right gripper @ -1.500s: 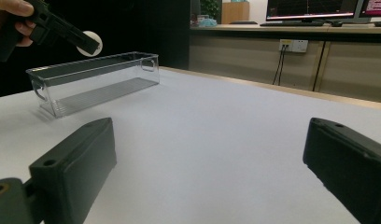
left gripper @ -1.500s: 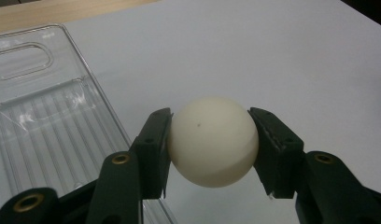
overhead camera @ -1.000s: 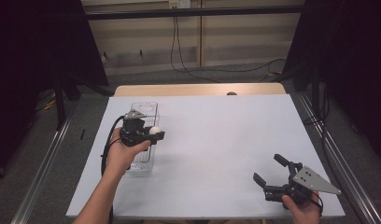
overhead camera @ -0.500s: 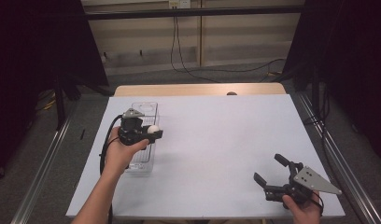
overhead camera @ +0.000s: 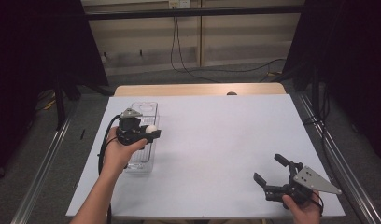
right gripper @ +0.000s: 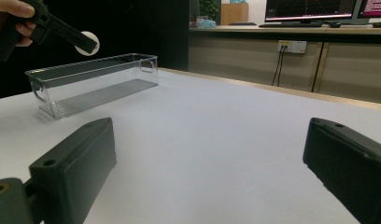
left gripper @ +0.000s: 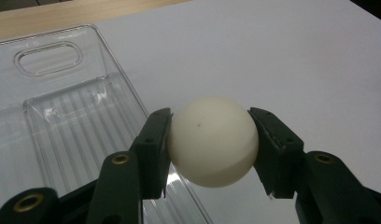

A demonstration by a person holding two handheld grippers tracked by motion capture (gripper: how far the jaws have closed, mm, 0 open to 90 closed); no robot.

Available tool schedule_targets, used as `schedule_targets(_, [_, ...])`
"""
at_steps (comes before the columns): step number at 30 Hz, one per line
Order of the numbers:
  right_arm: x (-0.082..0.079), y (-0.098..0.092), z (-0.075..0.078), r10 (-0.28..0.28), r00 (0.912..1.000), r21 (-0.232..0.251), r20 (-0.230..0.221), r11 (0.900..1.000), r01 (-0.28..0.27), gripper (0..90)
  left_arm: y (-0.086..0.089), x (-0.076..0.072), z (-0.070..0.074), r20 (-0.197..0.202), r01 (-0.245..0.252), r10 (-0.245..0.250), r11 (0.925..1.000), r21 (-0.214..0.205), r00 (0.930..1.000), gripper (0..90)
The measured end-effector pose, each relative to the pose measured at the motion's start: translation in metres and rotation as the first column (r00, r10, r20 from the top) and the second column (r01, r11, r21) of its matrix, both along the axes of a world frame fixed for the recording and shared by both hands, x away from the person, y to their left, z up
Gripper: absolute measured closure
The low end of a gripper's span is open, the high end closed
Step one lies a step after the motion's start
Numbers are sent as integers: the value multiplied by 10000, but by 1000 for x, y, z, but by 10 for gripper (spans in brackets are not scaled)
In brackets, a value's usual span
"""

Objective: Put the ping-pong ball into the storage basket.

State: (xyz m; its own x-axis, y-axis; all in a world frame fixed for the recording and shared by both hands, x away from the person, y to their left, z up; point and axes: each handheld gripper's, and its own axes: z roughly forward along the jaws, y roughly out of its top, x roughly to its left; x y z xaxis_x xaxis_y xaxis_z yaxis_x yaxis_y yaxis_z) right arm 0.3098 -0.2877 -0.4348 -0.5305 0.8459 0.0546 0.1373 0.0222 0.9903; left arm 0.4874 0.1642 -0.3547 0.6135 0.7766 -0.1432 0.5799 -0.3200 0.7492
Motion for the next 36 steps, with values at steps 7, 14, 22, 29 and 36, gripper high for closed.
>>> schedule_targets(7, [0, 1, 0, -76, 10000, 29, -10, 10000, 76, 22, 4, 1, 1, 50, 32, -32, 10000, 86, 10000, 511])
schedule_targets(14, [0, 1, 0, -52, 10000, 45, -4, 10000, 52, 22, 6, 3, 1, 83, -64, 63, 9999, 110, 9999, 511])
schedule_targets(22, [1, 1, 0, -40, 10000, 50, -10, 10000, 40, 22, 7, 5, 1, 104, -276, 276, 9996, 5, 9996, 511])
schedule_targets(29, [0, 0, 0, -26, 10000, 27, -3, 10000, 26, 22, 8, 6, 0, 129, -518, 520, 9985, -186, 9986, 511])
schedule_targets(36, [0, 0, 0, 17, 10000, -11, 7, 10000, -17, 22, 9, 7, 0, 123, -655, 657, 9977, -163, 9978, 511])
